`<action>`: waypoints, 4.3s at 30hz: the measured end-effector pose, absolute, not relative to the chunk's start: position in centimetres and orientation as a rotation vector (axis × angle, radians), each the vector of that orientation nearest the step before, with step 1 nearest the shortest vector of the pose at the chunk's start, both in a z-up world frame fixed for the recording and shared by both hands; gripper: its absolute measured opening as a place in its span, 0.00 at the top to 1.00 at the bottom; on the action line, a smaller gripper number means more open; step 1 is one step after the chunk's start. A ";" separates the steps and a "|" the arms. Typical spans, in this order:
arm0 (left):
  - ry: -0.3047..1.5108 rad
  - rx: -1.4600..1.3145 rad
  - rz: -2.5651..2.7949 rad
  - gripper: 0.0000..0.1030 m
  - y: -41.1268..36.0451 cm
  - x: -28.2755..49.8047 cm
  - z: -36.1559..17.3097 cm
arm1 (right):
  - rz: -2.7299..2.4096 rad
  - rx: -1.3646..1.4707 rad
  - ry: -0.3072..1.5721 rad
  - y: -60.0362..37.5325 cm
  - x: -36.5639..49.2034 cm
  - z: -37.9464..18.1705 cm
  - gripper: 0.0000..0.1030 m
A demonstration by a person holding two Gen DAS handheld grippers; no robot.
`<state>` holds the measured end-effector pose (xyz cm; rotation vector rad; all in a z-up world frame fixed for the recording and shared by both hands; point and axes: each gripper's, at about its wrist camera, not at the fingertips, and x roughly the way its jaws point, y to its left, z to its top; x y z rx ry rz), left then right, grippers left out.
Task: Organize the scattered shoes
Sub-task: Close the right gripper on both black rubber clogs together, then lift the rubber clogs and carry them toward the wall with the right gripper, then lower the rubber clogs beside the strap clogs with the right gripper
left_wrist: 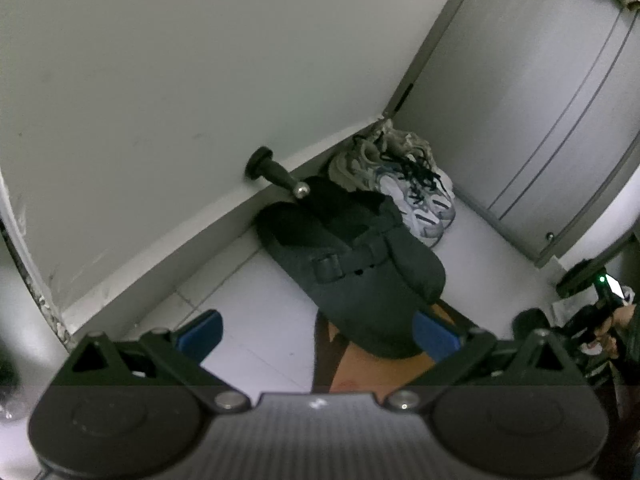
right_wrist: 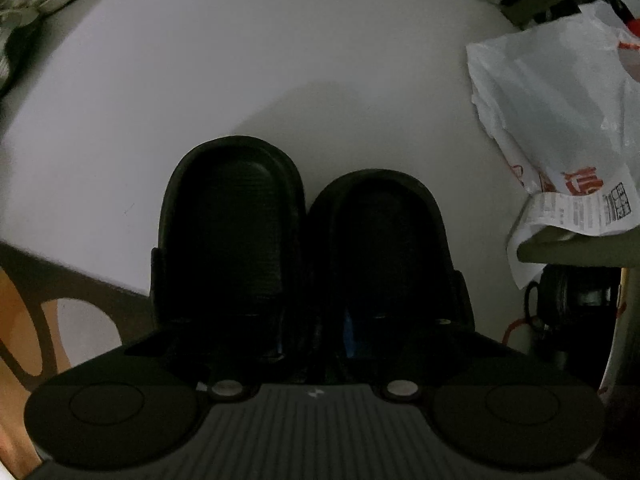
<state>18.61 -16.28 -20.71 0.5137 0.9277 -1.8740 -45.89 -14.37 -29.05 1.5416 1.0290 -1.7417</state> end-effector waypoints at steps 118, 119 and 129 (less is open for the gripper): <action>1.079 0.043 -1.271 0.00 -15.5 31.1 -20.7 | -0.592 0.601 1.200 -23.2 12.1 -23.3 0.75; 1.089 0.056 -1.267 0.00 -15.6 31.0 -20.9 | -0.591 0.602 1.202 -23.4 12.2 -23.5 0.75; 1.172 0.138 -1.251 0.00 -16.6 30.5 -22.4 | -0.573 0.574 1.222 -25.6 12.3 -25.2 0.75</action>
